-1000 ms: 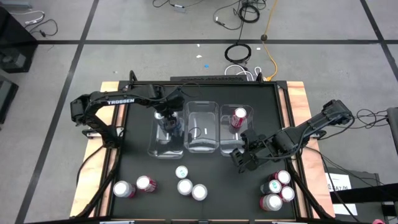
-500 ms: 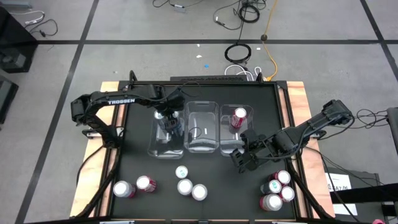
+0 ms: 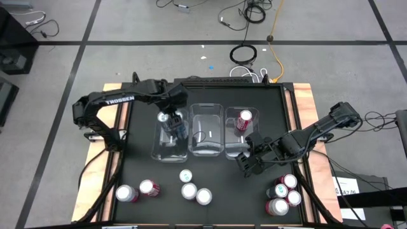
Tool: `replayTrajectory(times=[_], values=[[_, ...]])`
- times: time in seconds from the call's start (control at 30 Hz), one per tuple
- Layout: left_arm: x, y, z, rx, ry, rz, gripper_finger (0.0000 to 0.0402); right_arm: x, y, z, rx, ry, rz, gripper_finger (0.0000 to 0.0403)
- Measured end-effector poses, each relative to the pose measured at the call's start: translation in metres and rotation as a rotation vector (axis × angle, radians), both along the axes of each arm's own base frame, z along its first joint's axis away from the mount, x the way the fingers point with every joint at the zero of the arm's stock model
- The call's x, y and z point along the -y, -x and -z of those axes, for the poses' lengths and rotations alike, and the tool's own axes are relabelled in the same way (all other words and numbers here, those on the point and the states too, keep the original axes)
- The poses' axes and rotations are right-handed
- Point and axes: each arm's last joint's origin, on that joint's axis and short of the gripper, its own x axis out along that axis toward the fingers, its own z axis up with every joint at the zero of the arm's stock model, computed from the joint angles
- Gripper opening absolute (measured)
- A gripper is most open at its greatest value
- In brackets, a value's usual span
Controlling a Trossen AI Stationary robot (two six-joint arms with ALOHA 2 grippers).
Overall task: Sort soda cans
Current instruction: Put the bottom right red soda can into the right transparent bin
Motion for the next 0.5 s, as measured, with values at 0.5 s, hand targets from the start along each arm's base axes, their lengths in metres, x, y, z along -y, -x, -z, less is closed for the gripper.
replayTrajectory(times=[0.5], values=[[0.039,0.015,-0.061,0.025,0.094,-0.097,0.0325,0.0,0.0,0.0,-0.009,0.028,-0.042,0.0354]])
